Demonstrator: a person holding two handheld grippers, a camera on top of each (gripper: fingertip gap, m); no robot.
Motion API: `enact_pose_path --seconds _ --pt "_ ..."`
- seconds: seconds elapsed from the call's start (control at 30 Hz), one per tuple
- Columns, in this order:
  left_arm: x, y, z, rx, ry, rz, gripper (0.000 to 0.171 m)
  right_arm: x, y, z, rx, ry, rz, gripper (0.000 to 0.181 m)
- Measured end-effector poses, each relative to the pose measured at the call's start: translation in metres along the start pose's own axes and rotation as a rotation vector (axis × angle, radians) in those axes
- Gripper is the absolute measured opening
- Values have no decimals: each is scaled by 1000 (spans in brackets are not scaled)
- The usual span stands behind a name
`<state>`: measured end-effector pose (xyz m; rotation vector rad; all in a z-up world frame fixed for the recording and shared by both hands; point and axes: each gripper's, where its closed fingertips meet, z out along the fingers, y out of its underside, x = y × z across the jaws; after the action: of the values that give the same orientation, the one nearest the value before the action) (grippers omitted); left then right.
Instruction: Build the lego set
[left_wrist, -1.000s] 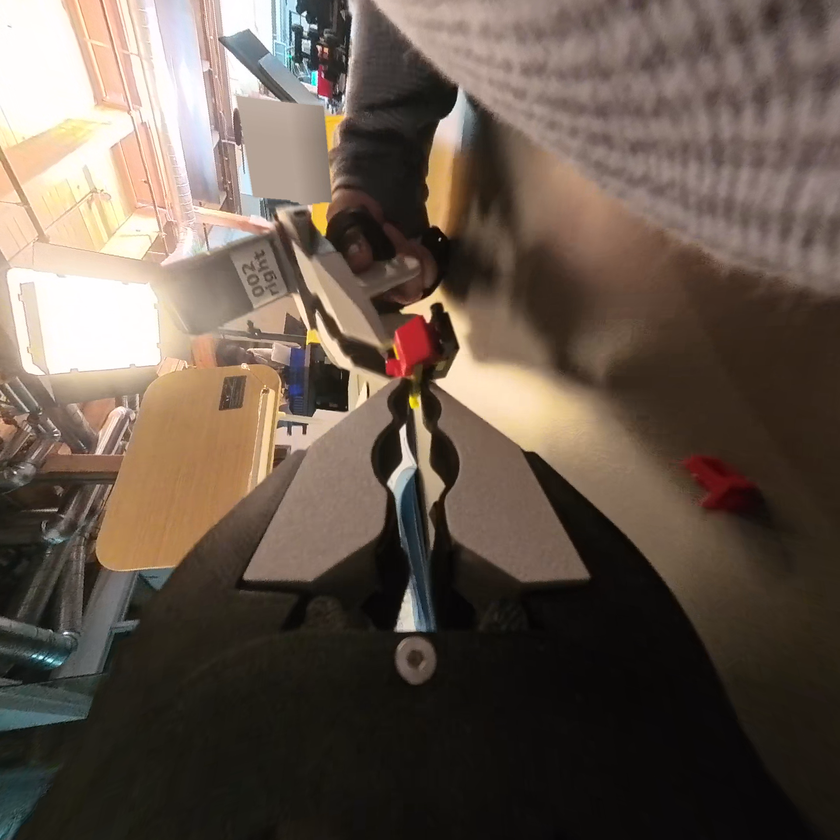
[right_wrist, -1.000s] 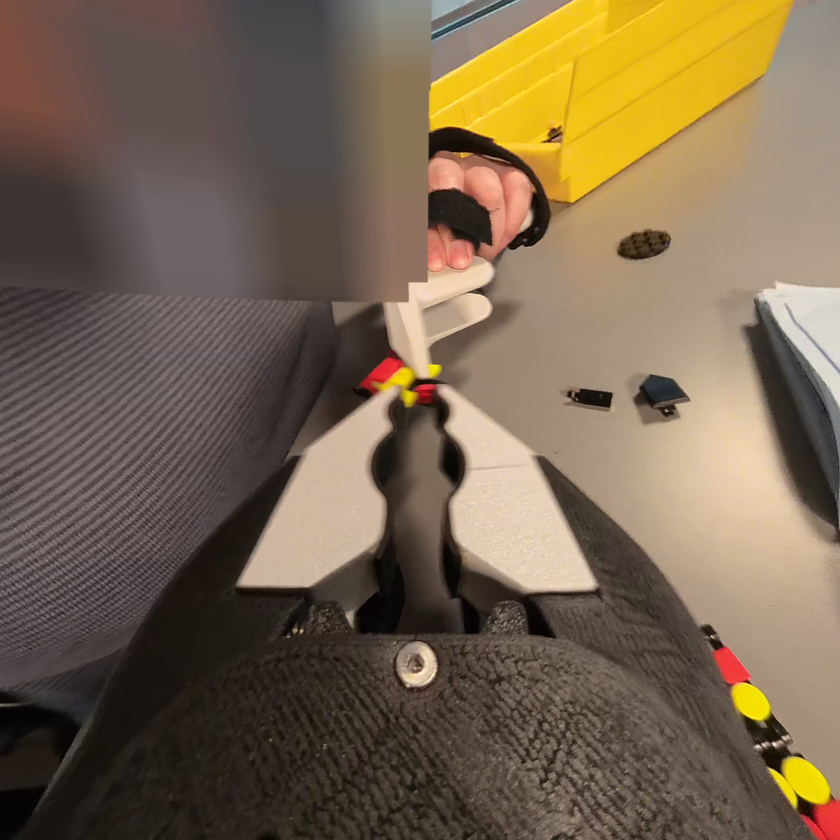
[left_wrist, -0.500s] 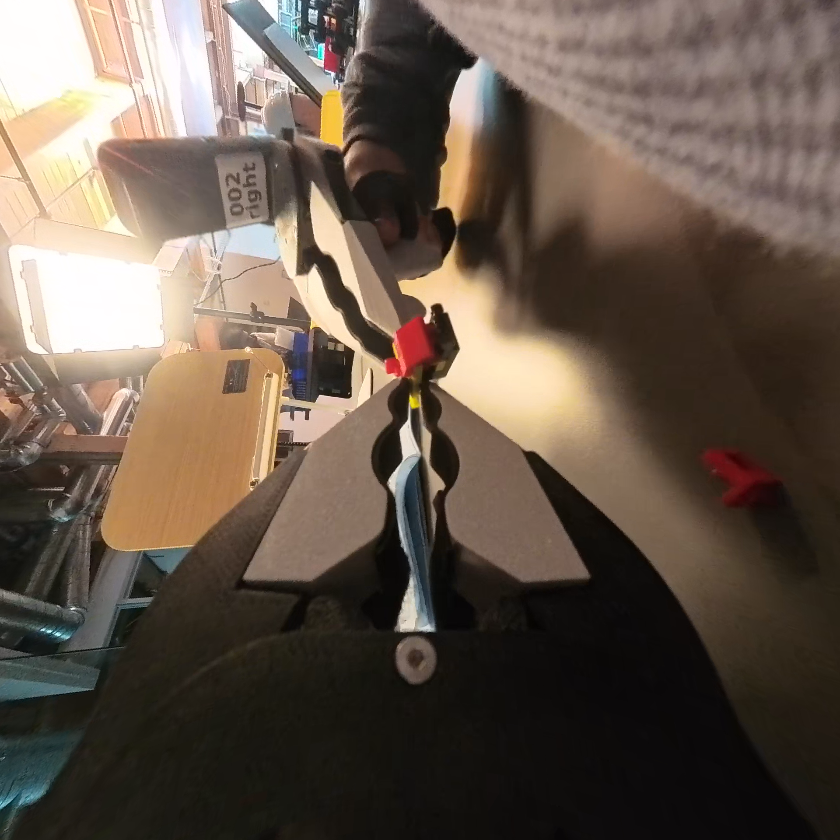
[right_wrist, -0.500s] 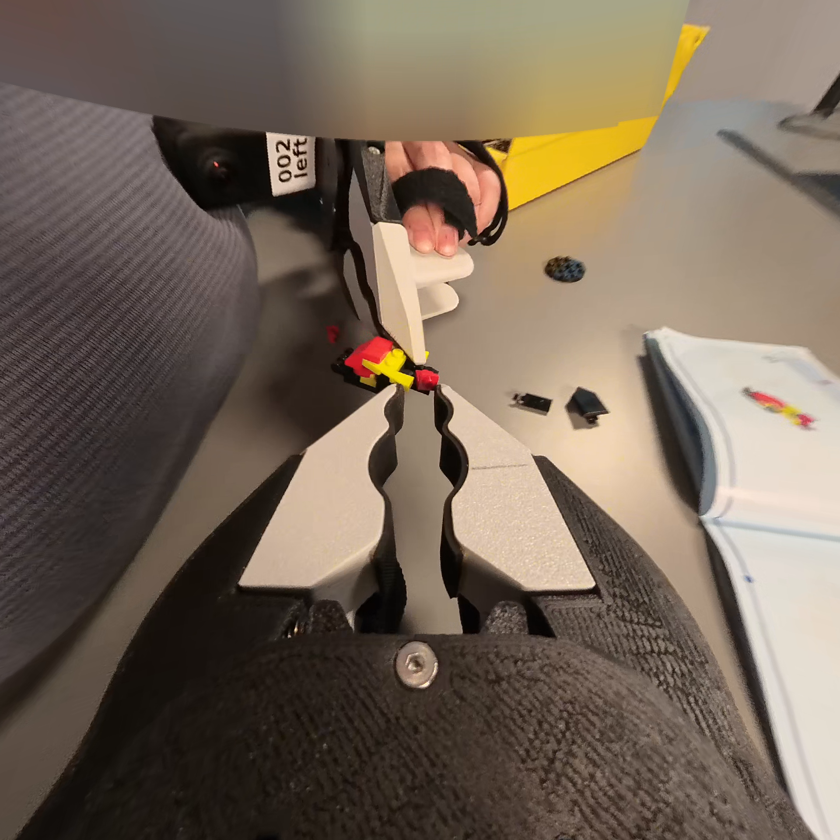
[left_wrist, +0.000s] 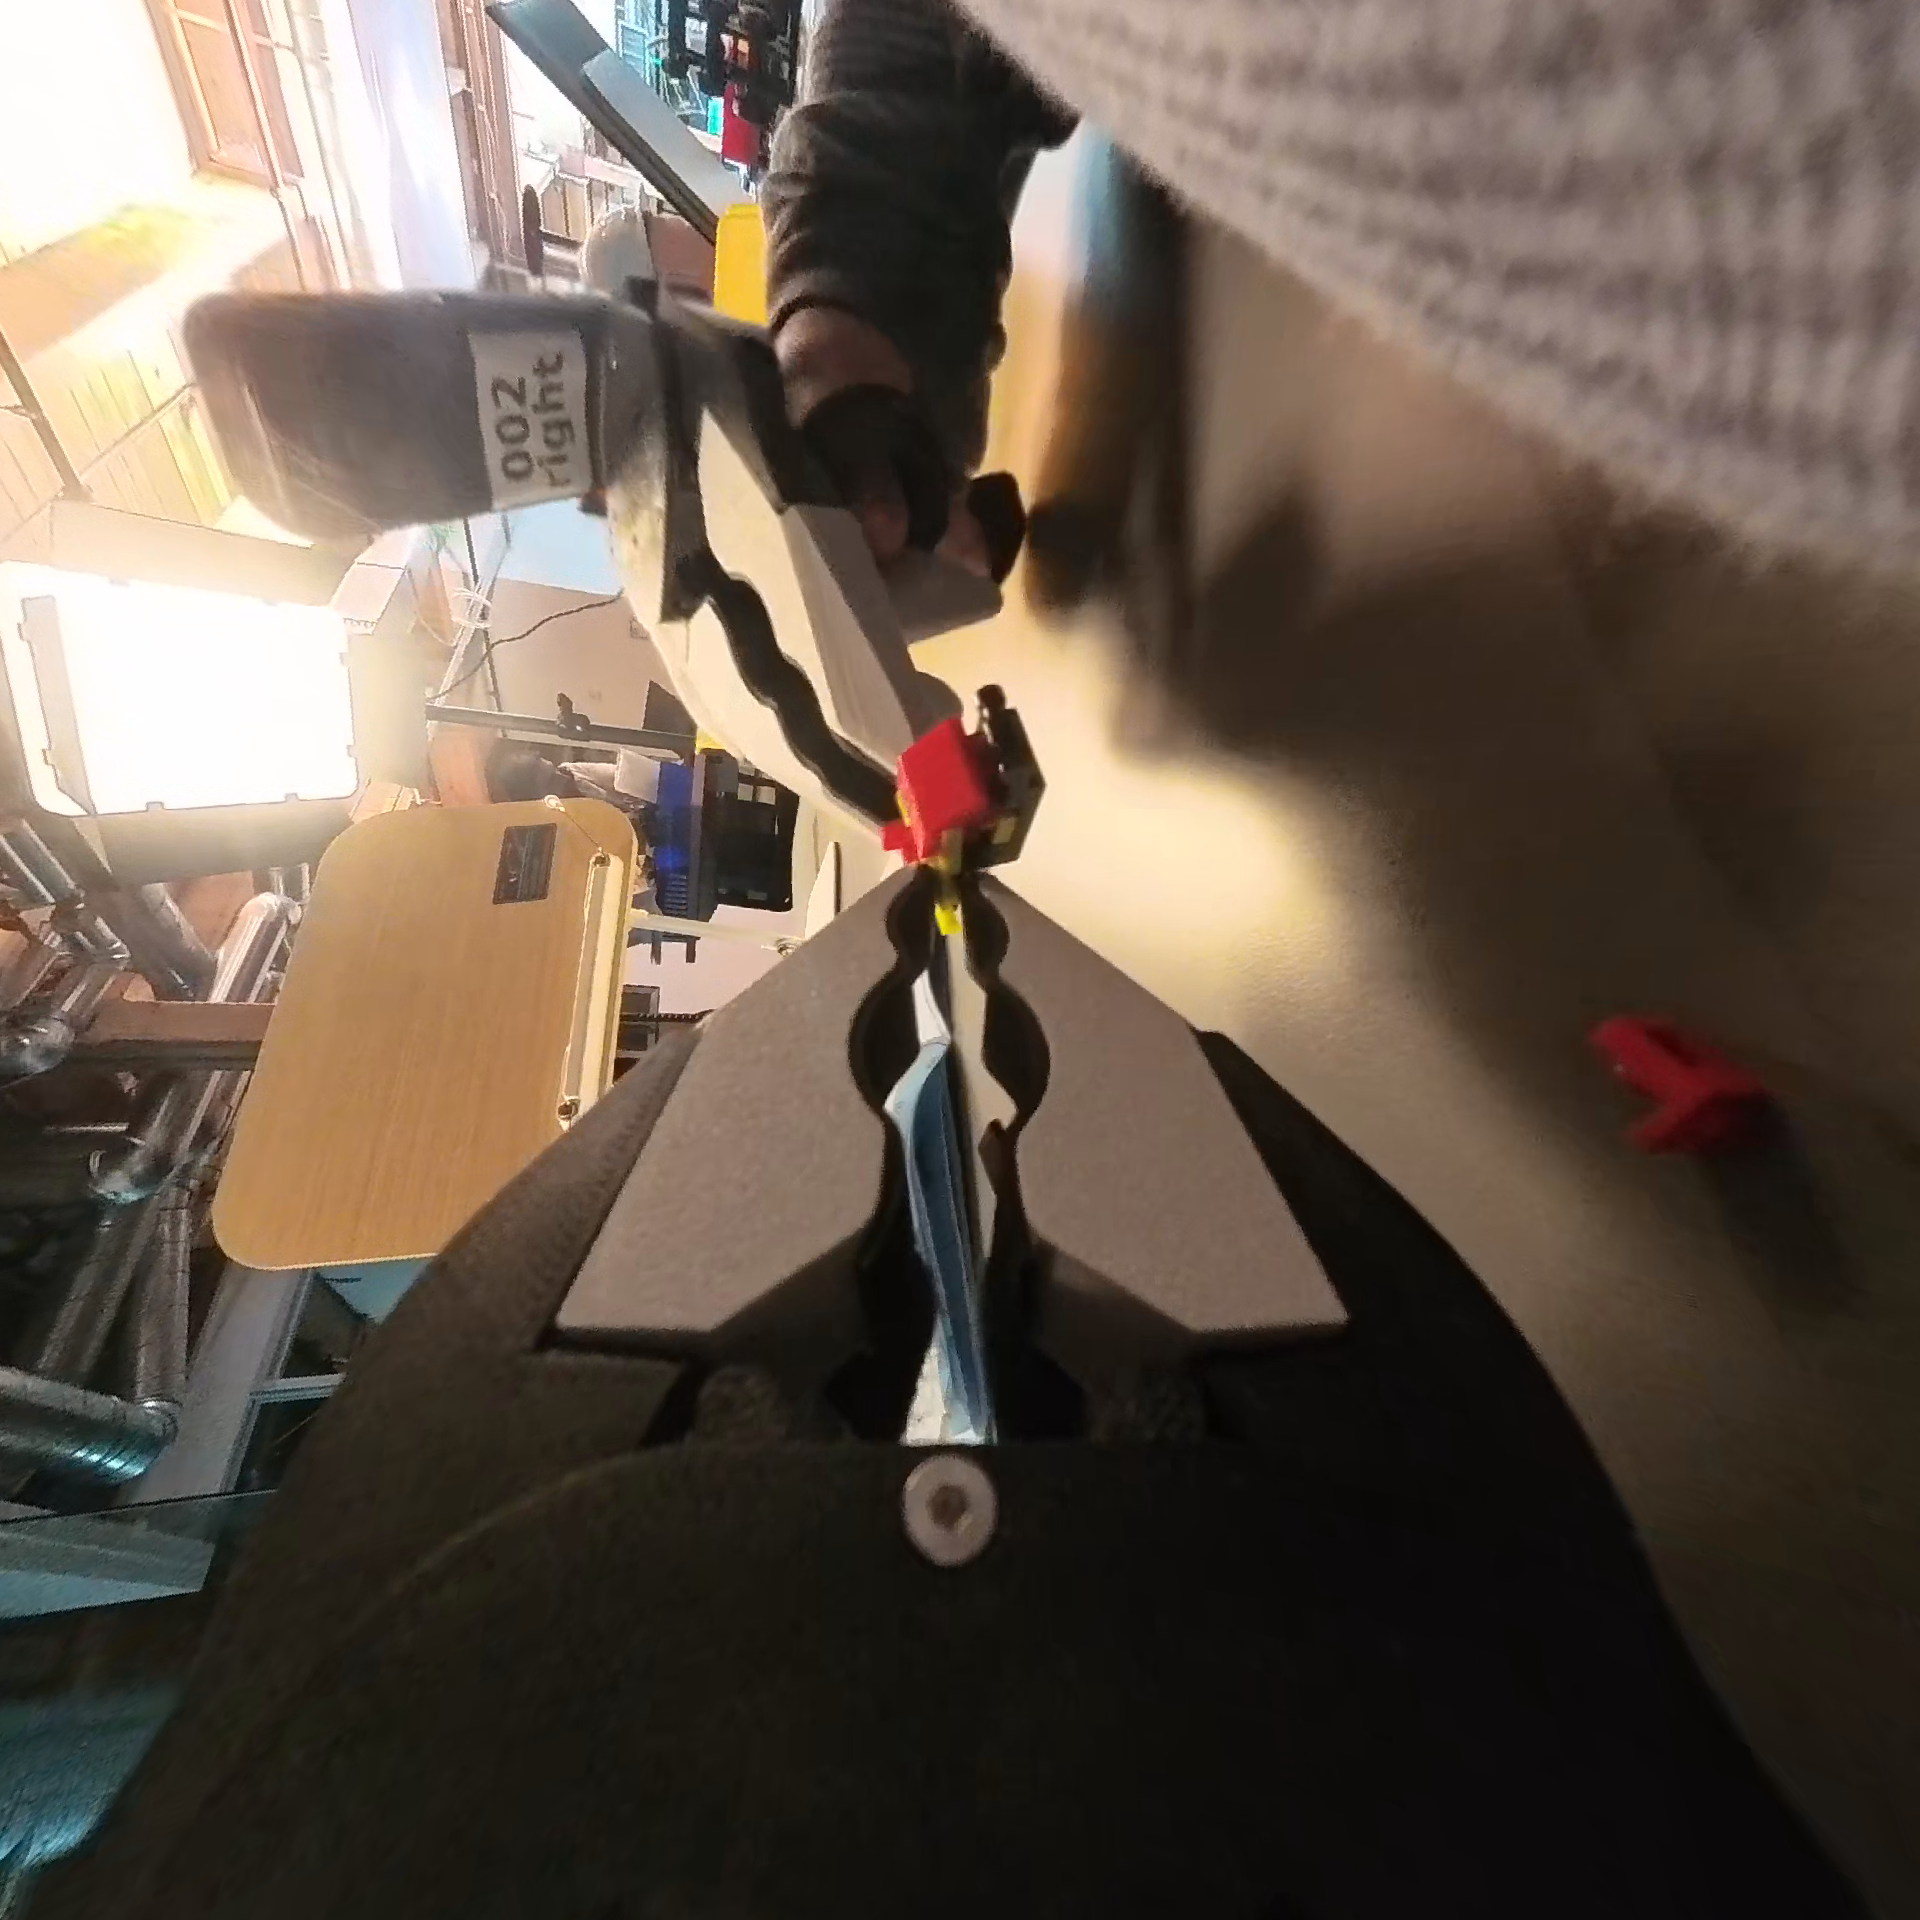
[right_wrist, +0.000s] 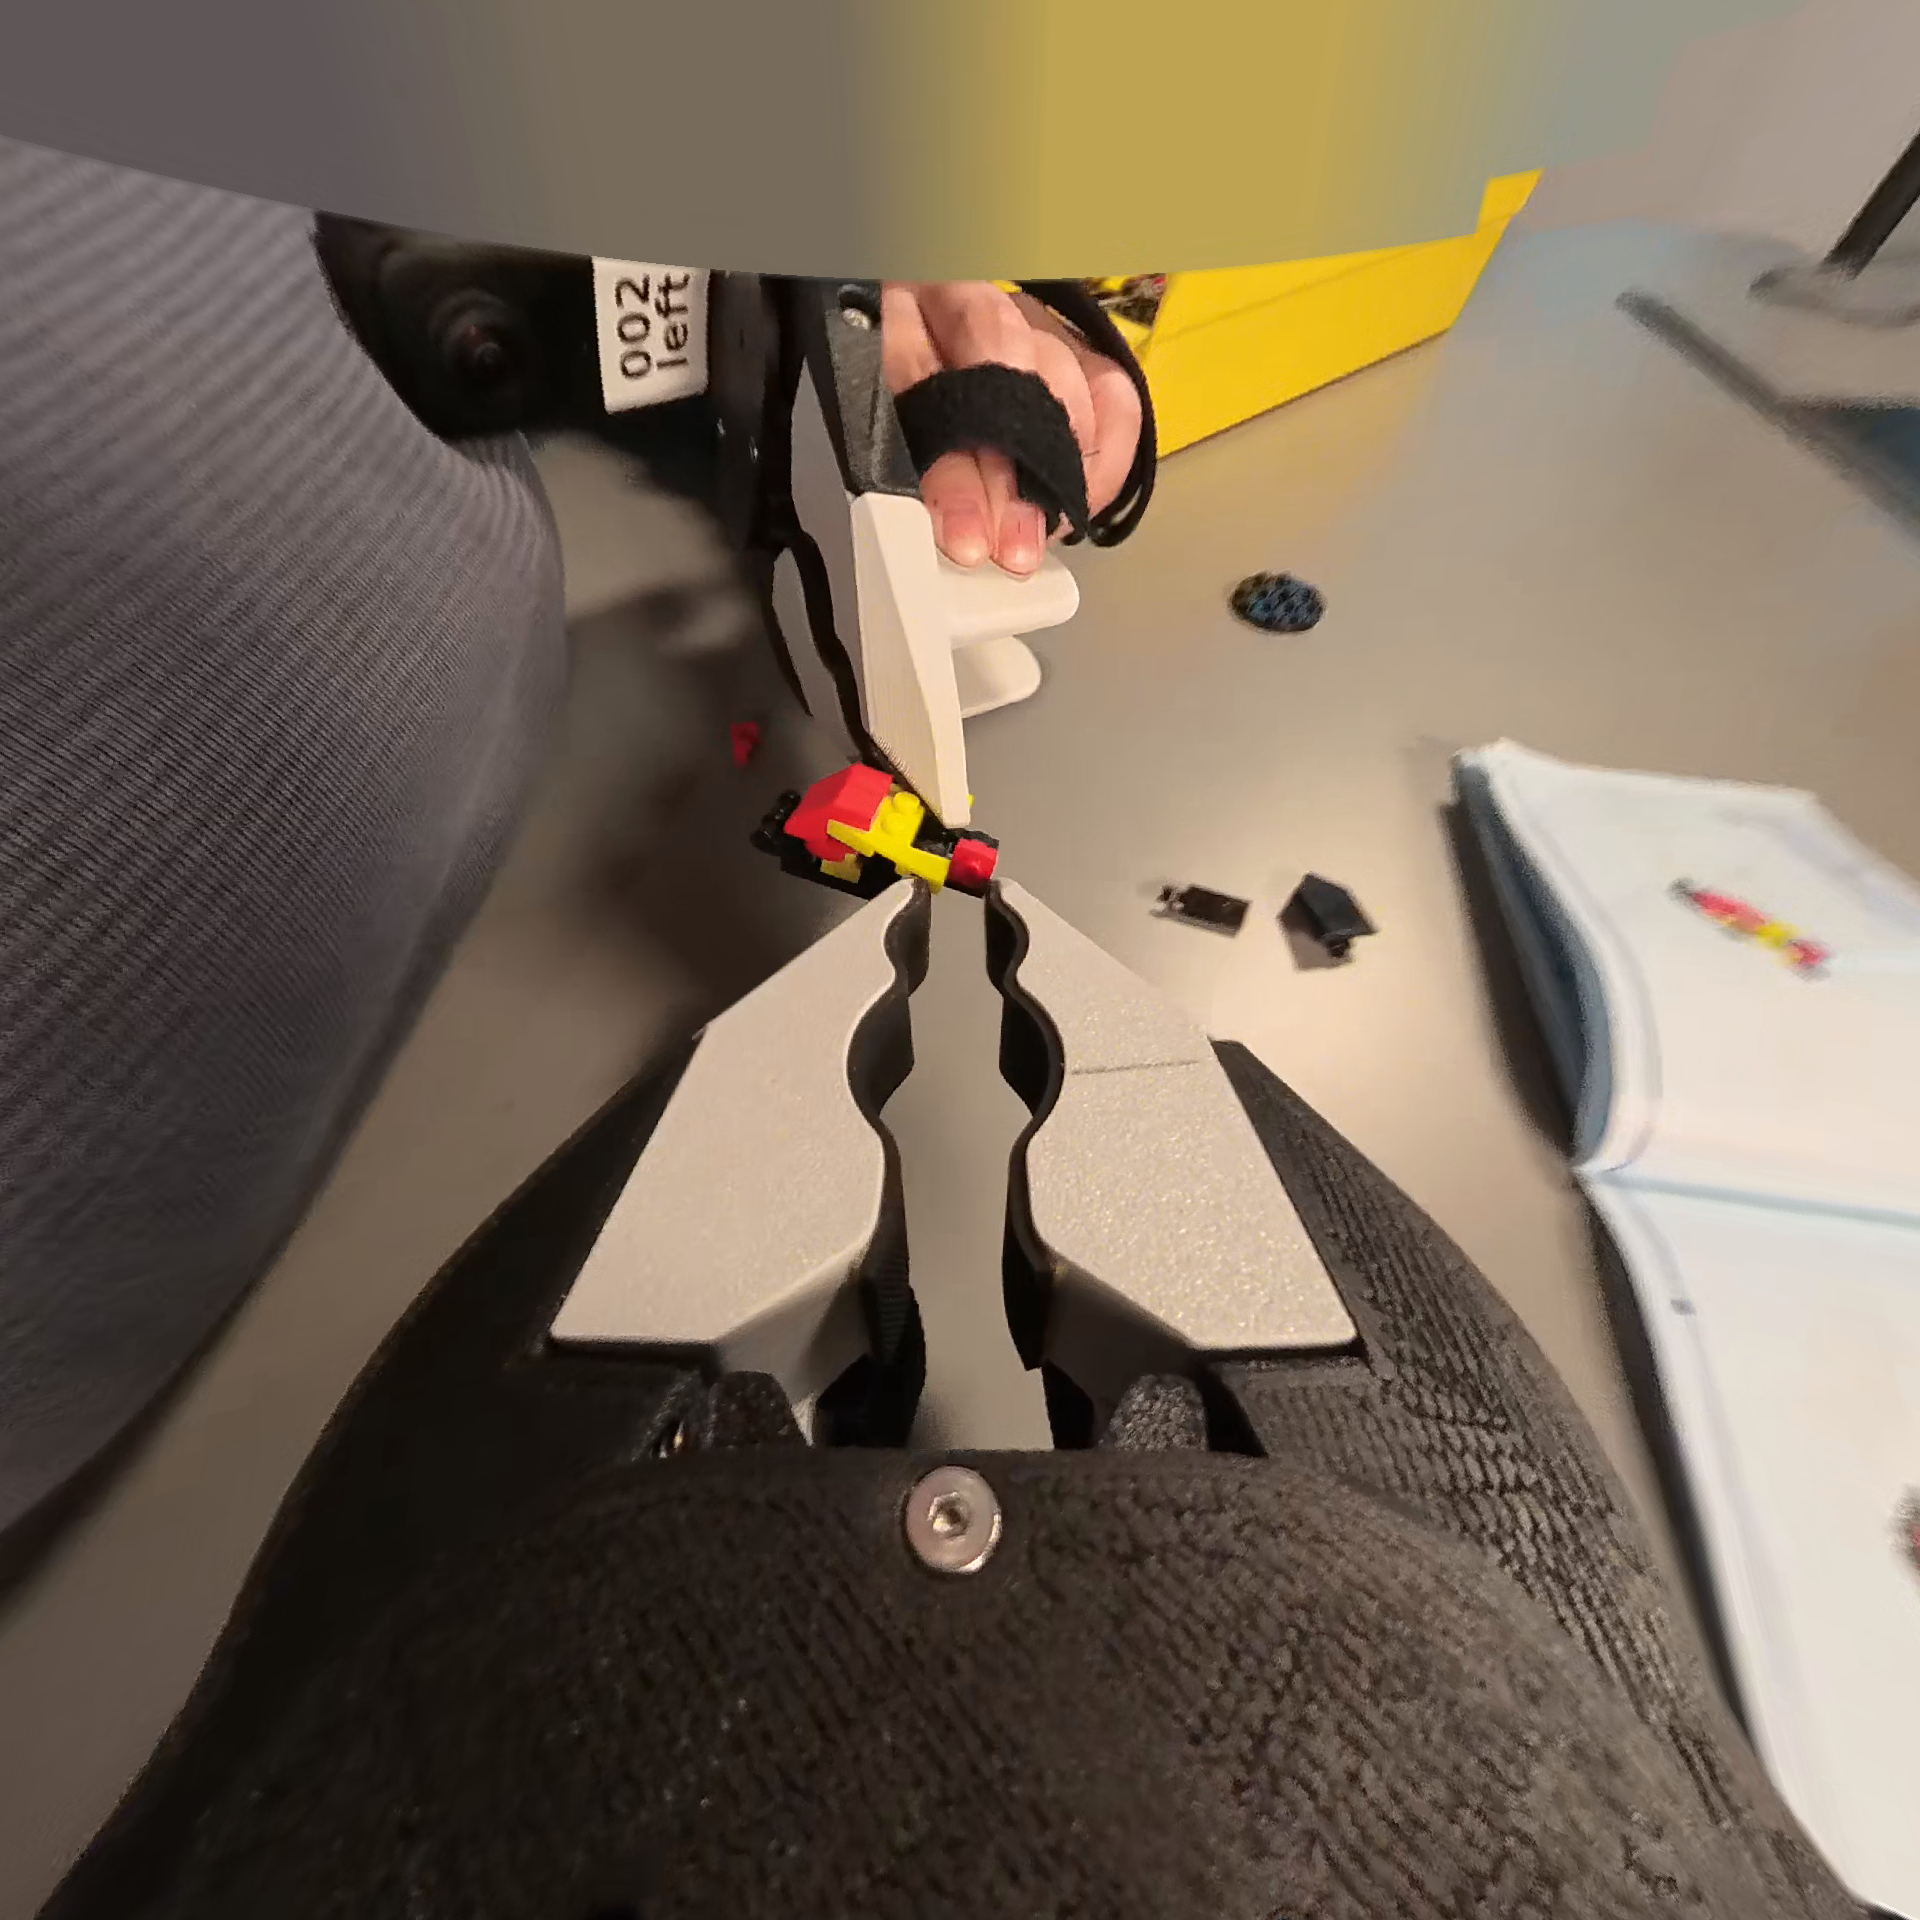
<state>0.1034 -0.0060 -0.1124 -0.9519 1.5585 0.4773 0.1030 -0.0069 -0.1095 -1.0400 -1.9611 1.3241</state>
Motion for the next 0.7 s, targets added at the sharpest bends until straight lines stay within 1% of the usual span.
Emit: enact_pose_path --seconds 0.2,0.43,0.53,0.7 --pt "-1 0 0 6 -7 5 4 5 -1 -7 45 -42 134 18" --pt "3 -2 1 13 13 6 4 2 -6 -7 100 -113 311 13" --pt "2 -2 1 13 12 7 4 -1 -2 -2 61 -118 324 12" --pt "3 -3 1 18 14 8 4 -2 -3 0 60 -132 339 7"
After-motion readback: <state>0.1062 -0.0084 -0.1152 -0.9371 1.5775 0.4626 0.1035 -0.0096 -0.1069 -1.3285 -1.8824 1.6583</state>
